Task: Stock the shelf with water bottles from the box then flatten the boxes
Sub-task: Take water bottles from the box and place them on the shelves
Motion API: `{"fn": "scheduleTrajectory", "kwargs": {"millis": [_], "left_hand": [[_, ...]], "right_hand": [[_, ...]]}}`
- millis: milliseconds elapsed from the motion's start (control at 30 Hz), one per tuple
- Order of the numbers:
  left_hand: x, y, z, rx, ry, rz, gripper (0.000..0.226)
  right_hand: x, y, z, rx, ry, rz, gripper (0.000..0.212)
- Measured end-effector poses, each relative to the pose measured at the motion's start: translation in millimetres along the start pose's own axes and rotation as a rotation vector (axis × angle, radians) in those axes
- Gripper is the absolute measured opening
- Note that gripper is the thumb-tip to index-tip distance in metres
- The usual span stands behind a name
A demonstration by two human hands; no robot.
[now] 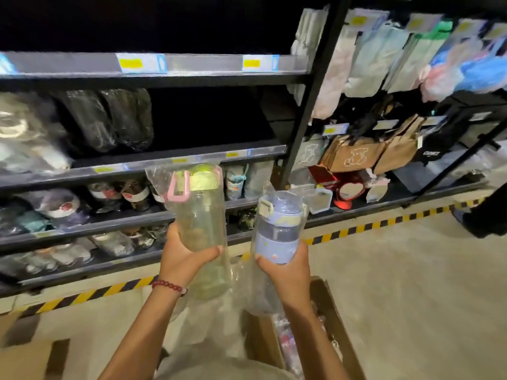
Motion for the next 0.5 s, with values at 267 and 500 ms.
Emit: {"fn": "scheduleTrajectory", "kwargs": {"millis": [267, 500], "left_hand": [[143, 16, 10, -0.01, -0.042, -0.099, 0.083], [238, 51, 17, 0.005, -0.013, -0.11, 0.086]], "right_hand": [[-143, 19, 47, 0.072, -0.044, 0.076, 0.062], [-246, 32, 76, 0.083, -0.007, 0.102, 0.072]]}}
Point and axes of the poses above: each hand's wrist, its own y-axis towards the middle knuckle, its own x-axis out of the back of the hand, z = x × y, the point moved 4 cm from there along y, towards the middle knuckle, and after that the axes turned 13 degrees about z, right-handed, at the moved point
